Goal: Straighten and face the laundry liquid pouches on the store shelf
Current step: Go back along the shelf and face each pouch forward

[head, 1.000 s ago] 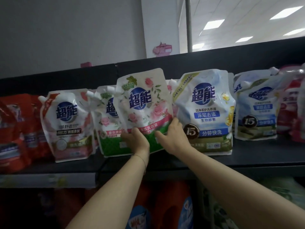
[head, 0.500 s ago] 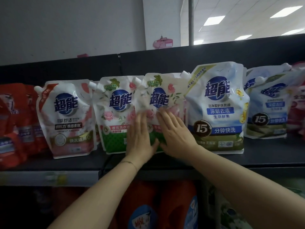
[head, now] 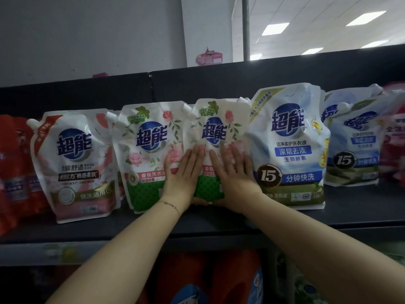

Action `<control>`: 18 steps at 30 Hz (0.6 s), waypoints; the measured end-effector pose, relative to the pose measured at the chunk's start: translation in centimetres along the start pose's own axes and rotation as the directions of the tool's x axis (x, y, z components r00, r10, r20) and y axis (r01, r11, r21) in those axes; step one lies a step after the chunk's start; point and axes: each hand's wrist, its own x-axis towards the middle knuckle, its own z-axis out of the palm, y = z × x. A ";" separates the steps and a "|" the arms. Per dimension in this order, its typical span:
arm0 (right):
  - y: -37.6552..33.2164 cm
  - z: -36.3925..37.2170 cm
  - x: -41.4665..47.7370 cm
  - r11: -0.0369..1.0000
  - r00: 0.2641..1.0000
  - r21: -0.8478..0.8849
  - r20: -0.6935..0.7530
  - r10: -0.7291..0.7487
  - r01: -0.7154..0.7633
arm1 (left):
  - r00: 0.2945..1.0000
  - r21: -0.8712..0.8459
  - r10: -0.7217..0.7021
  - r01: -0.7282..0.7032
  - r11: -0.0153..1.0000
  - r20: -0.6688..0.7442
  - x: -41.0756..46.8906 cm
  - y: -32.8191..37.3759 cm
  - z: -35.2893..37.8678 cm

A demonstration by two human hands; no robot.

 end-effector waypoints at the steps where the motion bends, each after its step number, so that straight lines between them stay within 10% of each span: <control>1: -0.1 0.0 0.2 1.000 1.000 0.001 0.002 0.021 -0.021 | 1.000 0.004 -0.004 0.004 1.000 0.010 0.2 0.1 0.0; 18: -1.0 -2.7 0.4 0.996 0.992 0.011 0.088 0.088 -0.089 | 0.998 -0.109 -0.020 0.027 0.994 0.062 -0.8 1.0 -2.2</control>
